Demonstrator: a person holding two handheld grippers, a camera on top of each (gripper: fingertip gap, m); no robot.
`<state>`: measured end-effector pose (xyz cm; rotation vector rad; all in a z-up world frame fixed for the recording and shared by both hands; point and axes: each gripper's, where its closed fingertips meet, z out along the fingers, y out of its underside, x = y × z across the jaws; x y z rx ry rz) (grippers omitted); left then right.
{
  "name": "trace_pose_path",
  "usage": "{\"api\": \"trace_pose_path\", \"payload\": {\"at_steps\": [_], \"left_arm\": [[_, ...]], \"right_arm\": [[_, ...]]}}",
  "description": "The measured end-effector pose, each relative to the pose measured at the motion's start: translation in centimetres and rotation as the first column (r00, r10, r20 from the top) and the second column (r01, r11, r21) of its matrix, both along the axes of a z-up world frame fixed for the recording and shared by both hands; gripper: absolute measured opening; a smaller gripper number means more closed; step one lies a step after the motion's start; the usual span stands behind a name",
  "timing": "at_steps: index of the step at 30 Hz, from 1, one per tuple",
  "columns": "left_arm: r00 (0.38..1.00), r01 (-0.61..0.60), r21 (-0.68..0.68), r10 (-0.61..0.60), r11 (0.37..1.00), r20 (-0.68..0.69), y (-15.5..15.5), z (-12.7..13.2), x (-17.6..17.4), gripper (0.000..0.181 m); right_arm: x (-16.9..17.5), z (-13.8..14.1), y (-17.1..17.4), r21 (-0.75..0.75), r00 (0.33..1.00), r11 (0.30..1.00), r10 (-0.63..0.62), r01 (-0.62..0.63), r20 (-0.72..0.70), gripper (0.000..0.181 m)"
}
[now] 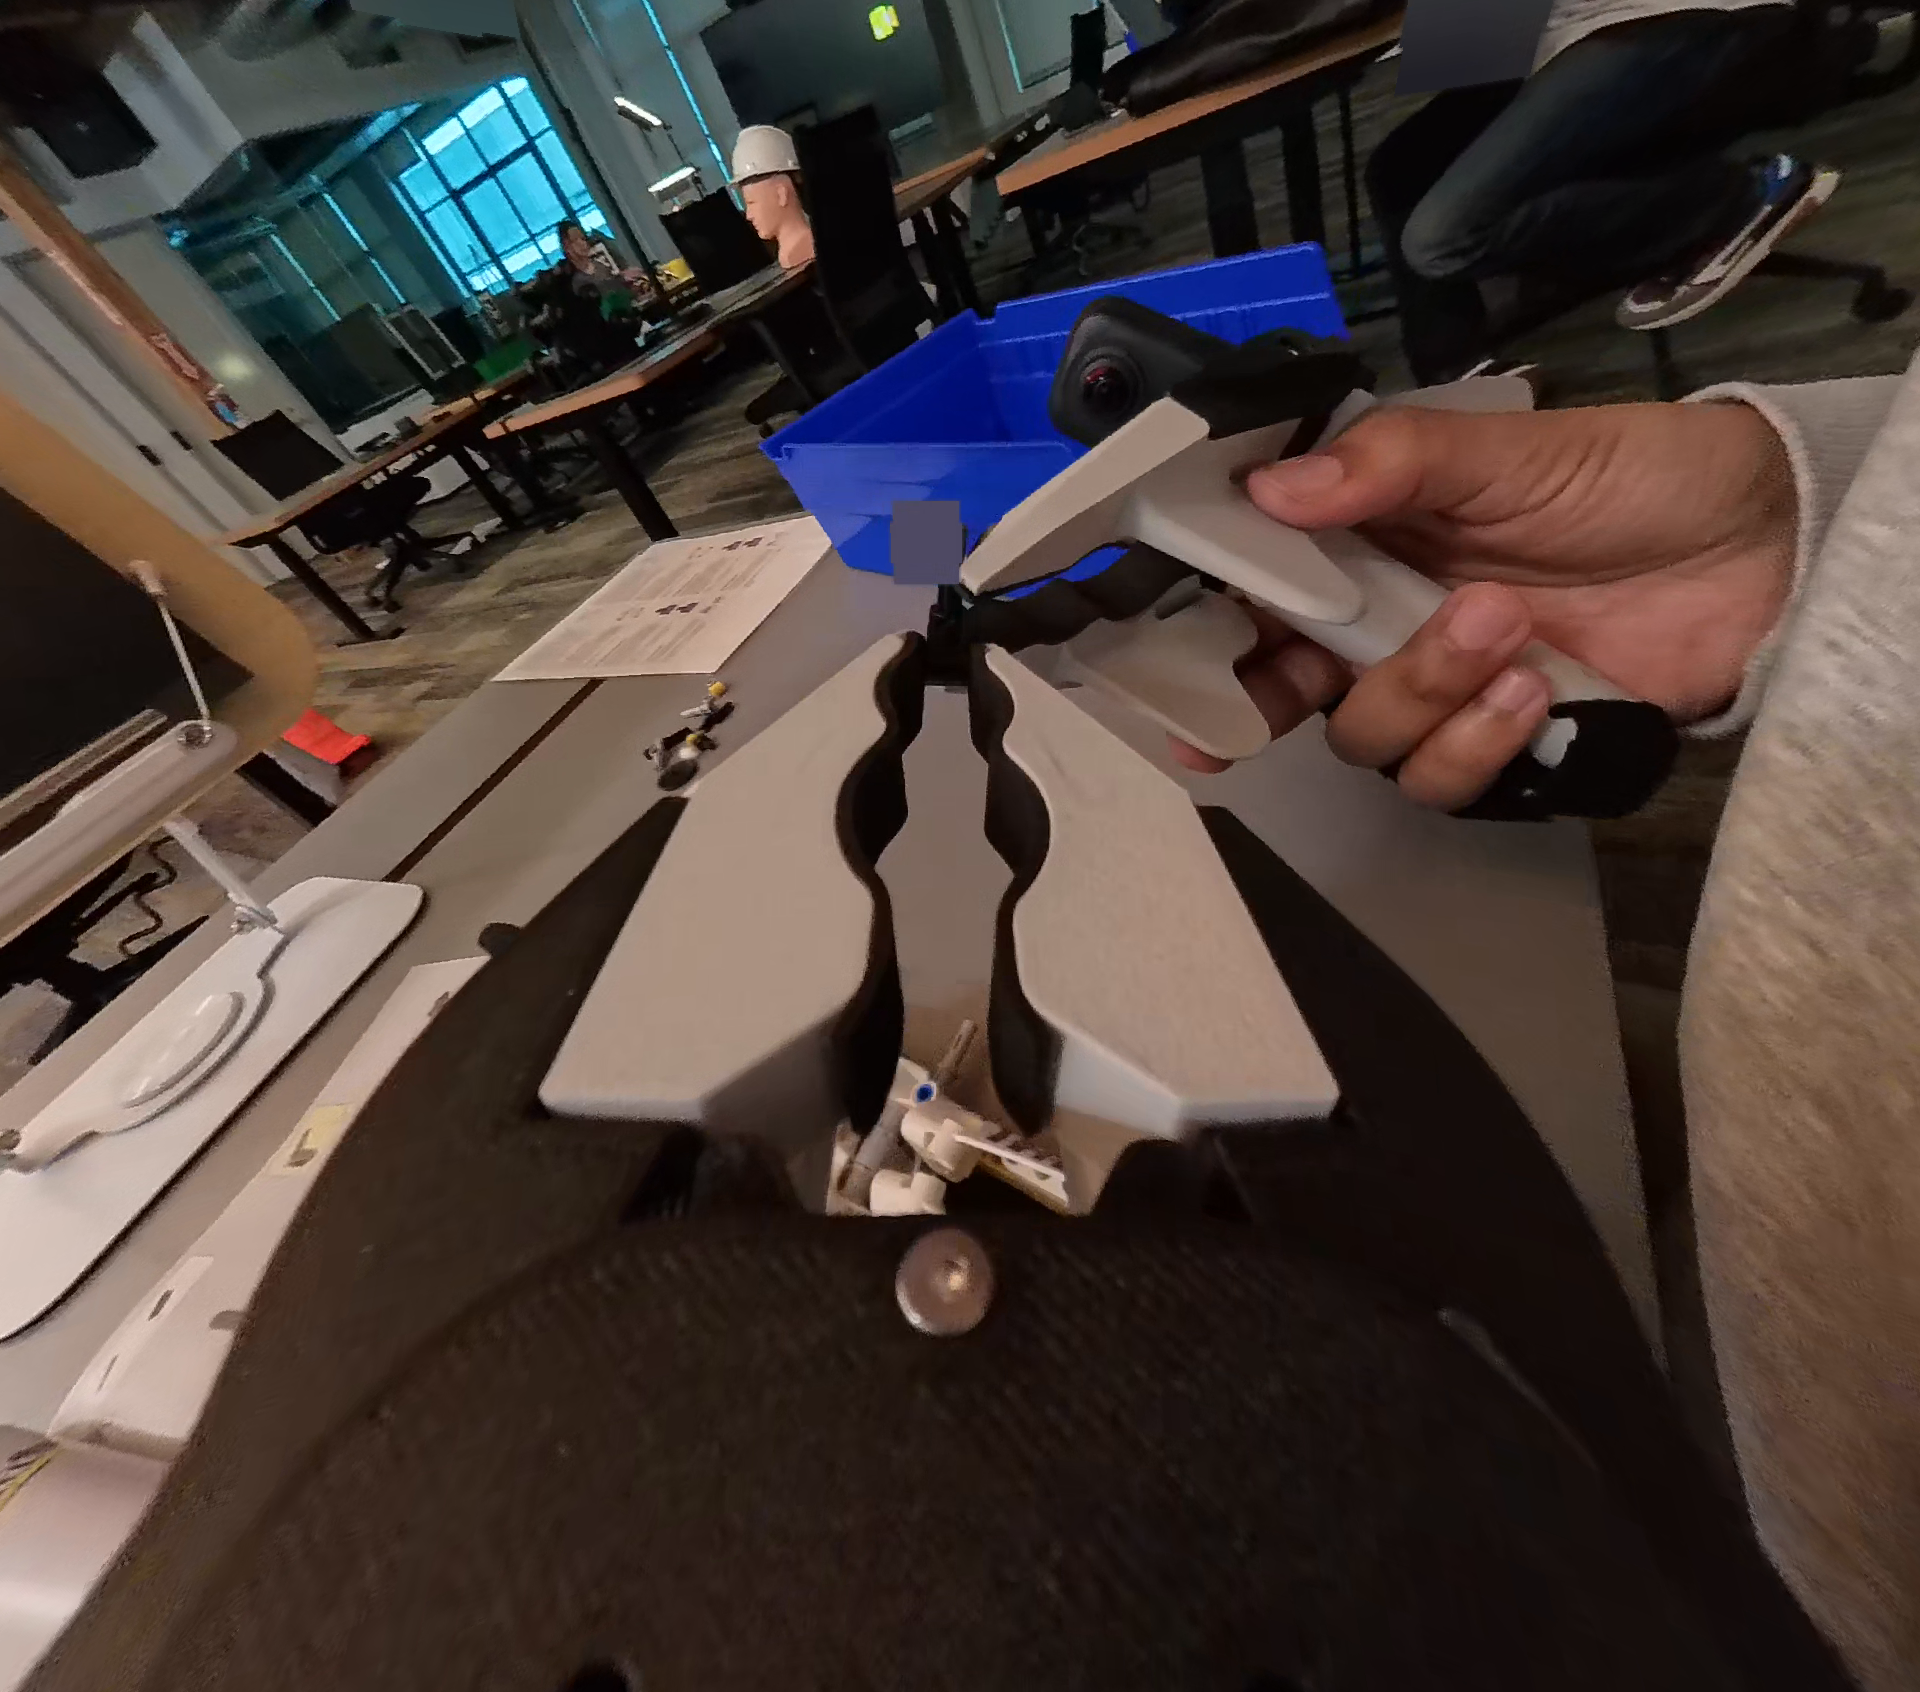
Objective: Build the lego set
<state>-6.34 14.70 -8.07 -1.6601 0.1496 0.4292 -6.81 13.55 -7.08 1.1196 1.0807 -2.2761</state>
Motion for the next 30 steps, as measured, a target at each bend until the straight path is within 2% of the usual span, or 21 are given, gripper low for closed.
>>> {"api": "trace_pose_path", "payload": {"at_steps": [7, 13, 16, 20, 24, 27, 30], "left_arm": [[0.987, -0.115, 0.027, 0.117, 0.993, -0.106, -0.3, 0.5, -1.1, 0.007], [0.979, -0.185, 0.073, 0.191, 0.980, -0.074, -0.9, 0.9, -2.4, 0.007], [0.985, -0.163, 0.071, 0.166, 0.984, -0.041, -1.0, 0.9, -2.4, 0.007], [0.985, -0.146, 0.037, 0.149, 0.989, -0.092, -0.8, 0.3, -2.0, 0.007], [0.988, -0.132, 0.021, 0.133, 0.991, -0.075, -0.7, 0.0, -2.0, 0.008], [0.991, -0.135, -0.024, 0.135, 0.991, -0.008, -1.0, -0.9, -2.5, 0.020], [0.985, -0.116, 0.005, 0.114, 0.993, 0.127, -2.1, -0.7, -2.9, 0.032]], "right_arm": [[-1.1, 0.3, -0.2, -0.091, 0.999, 0.995, -0.040, 0.042, 0.020, 0.018], [-1.6, 0.2, -0.5, -0.139, 0.999, 0.990, -0.033, 0.039, 0.043, 0.016], [-1.8, 0.2, -0.4, -0.147, 0.998, 0.988, -0.036, 0.043, 0.048, 0.015], [-2.0, 0.1, -0.7, -0.106, 0.998, 0.993, -0.038, 0.042, 0.043, 0.012], [-2.1, -0.4, -0.9, -0.050, 0.998, 0.998, -0.032, 0.035, 0.045, 0.007], [-2.3, -1.4, -0.8, 0.068, 0.998, 0.996, -0.052, 0.050, 0.036, 0.005], [-3.1, -2.1, 0.5, 0.176, 0.993, 0.978, -0.116, 0.111, 0.018, 0.005]]}}
